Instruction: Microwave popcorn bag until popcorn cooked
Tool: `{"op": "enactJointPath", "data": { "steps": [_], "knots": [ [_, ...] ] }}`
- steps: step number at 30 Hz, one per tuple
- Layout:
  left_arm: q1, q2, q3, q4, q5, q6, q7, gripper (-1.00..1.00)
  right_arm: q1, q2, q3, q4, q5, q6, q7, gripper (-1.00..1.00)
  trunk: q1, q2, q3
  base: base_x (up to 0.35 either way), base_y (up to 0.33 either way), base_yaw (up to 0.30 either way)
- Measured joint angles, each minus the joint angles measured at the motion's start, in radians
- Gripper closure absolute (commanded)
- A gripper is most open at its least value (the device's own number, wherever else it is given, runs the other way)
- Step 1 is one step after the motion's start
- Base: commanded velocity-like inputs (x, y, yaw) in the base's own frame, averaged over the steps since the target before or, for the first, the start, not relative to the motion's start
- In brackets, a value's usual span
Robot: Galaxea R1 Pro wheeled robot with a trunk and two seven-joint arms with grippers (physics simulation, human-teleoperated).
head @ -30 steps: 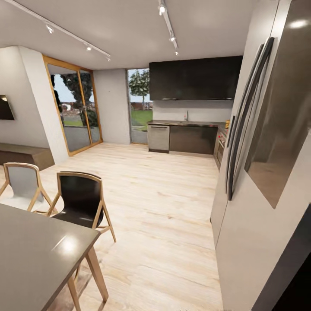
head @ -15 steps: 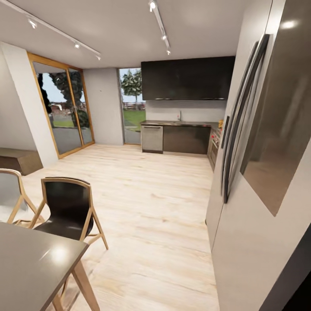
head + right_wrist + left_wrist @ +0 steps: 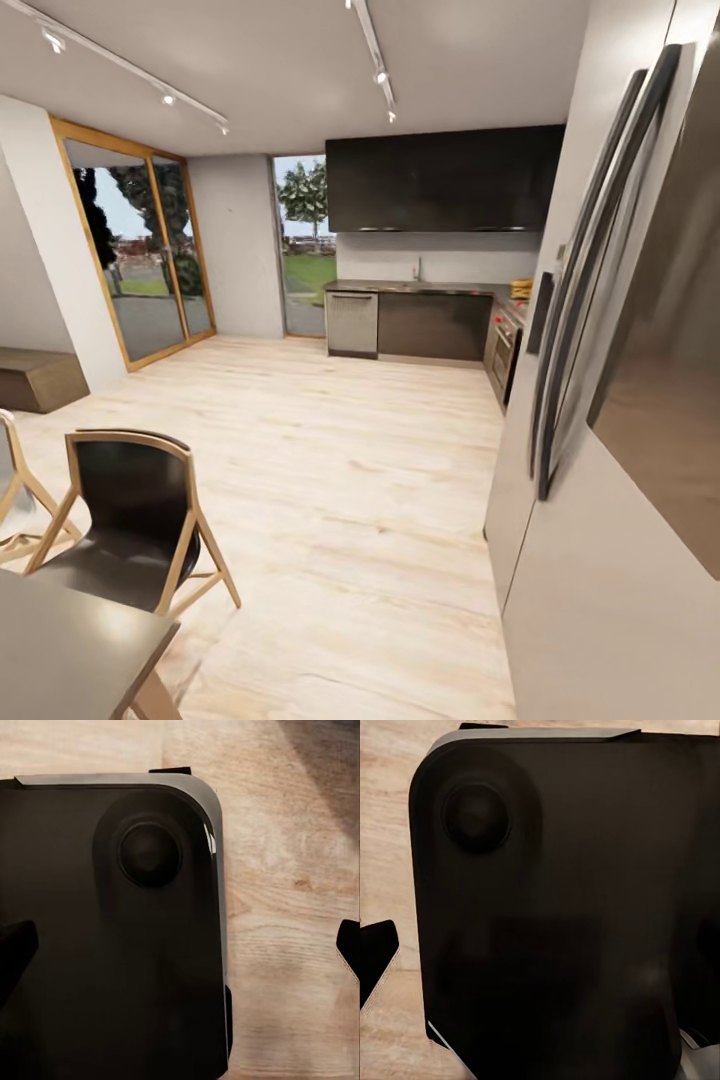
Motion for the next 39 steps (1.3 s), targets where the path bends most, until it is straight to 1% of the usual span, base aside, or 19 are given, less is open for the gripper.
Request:
{"op": "enactJointPath", "data": {
  "steps": [16,23,39],
  "knots": [
    [0.000,0.000,0.000,0.000,0.000,0.001,0.000,-1.00,0.000,0.000,0.000,0.000,0.000,-0.001,0.000,-1.00,0.000,0.000,0.000,0.322,0.000,-0.001],
    [0.000,0.000,0.000,0.000,0.000,0.000,0.000,-1.00,0.000,0.000,0.000,0.000,-0.001,-0.001,0.000,-1.00,0.000,0.000,0.000,0.322,0.000,-0.165],
    [0.000,0.000,0.000,0.000,0.000,0.000,0.000,-1.00,0.000,0.000,0.000,0.000,-0.001,-0.001,0.000,-1.00,0.000,0.000,0.000,0.322,0.000,-0.005]
  ]
}}
